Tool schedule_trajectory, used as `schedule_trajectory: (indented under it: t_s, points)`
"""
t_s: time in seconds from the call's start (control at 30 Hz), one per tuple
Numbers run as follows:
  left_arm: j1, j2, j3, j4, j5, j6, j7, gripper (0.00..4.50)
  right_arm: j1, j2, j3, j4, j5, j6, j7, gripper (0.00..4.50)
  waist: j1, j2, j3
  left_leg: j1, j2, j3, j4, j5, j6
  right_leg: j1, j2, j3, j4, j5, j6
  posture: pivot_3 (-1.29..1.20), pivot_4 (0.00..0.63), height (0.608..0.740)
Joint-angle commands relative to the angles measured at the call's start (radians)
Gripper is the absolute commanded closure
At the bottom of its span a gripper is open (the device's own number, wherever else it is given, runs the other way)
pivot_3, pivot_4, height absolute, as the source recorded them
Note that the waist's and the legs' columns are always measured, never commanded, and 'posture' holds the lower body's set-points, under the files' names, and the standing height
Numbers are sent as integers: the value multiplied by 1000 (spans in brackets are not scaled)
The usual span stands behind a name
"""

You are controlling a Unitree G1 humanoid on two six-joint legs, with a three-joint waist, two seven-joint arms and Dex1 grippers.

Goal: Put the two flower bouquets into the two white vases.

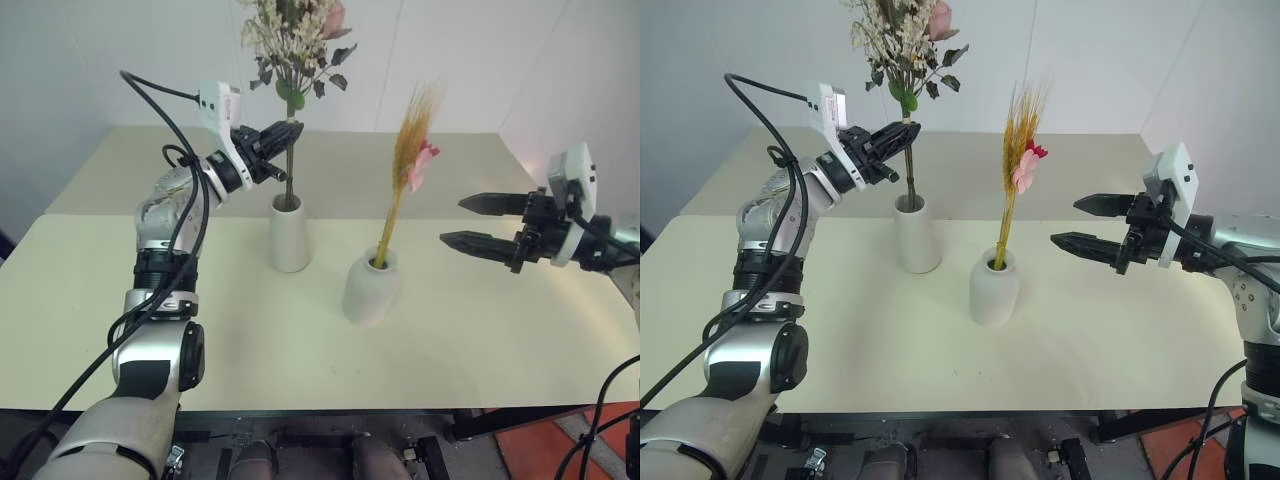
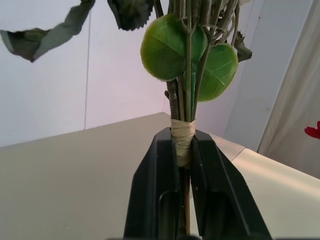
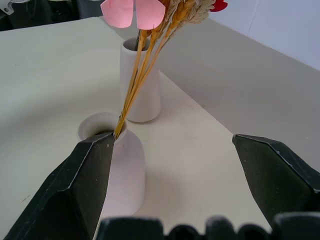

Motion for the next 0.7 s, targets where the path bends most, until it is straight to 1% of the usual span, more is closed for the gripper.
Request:
schedule_trajectory:
  t_s: [0.03,0.17,0.3,0.33,0.43,0.5,0.7]
  points:
    - [17,3,-6,-57,5,-7,-7,2860,-2,-22,-53,-37,25,5,-11,0,-1,0,0,0,0,0,0,0,0,0,0,0,0,0,0,0,150,740]
    - [88,38,4,-183,-23,63,-19,1478,3,-22,-55,-41,28,7,-16,0,-2,0,0,0,0,0,0,0,0,0,0,0,0,0,0,0,150,740]
    - [205,119,33,-366,-70,174,-24,119,18,-23,-60,-49,33,6,-20,0,-5,0,0,0,0,0,0,0,0,0,0,0,1,0,0,0,150,740]
    - [244,145,47,-421,-90,206,-25,56,25,-23,-61,-51,32,4,-20,0,-5,0,0,0,0,0,0,0,0,0,0,0,1,0,0,0,150,740]
    - [389,237,126,-607,-170,322,-10,56,46,-23,-67,-58,33,0,-21,0,-8,0,0,1,0,0,0,0,0,0,0,0,1,0,0,0,150,740]
    - [474,284,171,-705,-211,365,-6,56,54,-21,-70,-58,36,1,-22,0,-8,0,0,1,1,0,0,0,0,0,0,0,2,0,0,0,150,740]
    - [637,357,290,-879,-305,438,38,56,67,-16,-64,-67,38,0,-19,0,3,0,0,1,1,0,2,0,0,2,0,-1,1,0,0,0,150,740]
